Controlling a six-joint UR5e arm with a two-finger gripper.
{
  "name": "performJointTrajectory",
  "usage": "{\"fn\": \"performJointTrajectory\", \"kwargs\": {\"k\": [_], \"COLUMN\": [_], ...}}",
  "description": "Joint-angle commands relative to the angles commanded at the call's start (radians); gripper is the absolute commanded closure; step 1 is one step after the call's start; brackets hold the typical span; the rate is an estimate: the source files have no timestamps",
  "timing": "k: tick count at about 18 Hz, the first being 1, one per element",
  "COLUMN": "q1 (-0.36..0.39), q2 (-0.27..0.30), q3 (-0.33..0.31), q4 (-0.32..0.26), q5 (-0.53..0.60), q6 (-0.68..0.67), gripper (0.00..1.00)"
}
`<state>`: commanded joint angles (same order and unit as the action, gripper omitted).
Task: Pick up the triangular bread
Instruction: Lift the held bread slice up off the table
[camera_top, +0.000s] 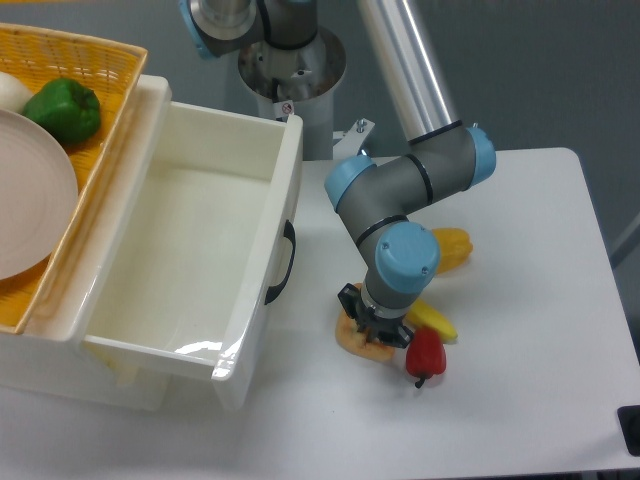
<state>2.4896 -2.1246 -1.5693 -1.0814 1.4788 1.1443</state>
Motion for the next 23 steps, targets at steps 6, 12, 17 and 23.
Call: {"fn": "performJointTrajectory", "kwargs": {"k": [6, 12, 17, 23], "q1": [0.009, 0.043, 0.075, 0.098], "q2": [0.035, 0.097, 0.144, 0.215], "q3": [0.02, 0.021, 0.043, 0.052], "q4": [-0.021, -0.1, -0.199, -0.288], "q5": [-0.002, 0.0, 0.002, -0.005], "q6": [0.006, 0.07, 0.175, 0.291], "gripper": [0.91, 0.91, 0.91, 0.91]}}
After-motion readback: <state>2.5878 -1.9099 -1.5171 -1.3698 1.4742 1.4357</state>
